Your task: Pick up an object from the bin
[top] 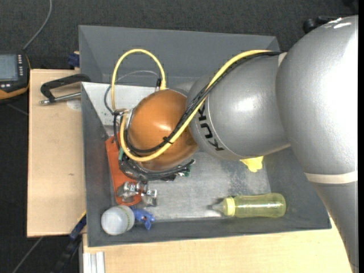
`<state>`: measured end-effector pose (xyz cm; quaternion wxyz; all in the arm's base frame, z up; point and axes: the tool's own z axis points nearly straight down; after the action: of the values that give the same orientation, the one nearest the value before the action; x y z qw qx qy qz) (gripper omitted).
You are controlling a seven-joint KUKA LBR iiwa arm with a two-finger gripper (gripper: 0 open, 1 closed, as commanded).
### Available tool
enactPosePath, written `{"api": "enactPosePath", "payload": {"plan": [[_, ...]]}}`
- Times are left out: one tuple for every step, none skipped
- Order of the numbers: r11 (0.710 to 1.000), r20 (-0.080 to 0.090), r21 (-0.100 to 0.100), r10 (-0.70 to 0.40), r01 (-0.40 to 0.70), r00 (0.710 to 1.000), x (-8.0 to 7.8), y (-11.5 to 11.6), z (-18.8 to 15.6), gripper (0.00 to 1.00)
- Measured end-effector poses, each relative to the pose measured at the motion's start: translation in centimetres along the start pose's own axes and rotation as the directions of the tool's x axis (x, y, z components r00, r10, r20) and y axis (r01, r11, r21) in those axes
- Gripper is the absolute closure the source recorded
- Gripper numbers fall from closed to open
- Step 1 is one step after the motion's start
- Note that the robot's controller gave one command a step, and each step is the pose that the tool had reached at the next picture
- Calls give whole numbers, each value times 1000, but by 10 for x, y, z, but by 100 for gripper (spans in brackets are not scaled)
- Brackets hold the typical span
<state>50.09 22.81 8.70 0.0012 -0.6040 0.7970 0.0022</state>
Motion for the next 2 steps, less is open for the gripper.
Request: {"api": "enactPosePath", "payload": {"plan": [[1000,3,3,0,0,1000,-1,-1,-21,100],[1000,4,3,2,-2,1000,-1,-1,-41,100]]}}
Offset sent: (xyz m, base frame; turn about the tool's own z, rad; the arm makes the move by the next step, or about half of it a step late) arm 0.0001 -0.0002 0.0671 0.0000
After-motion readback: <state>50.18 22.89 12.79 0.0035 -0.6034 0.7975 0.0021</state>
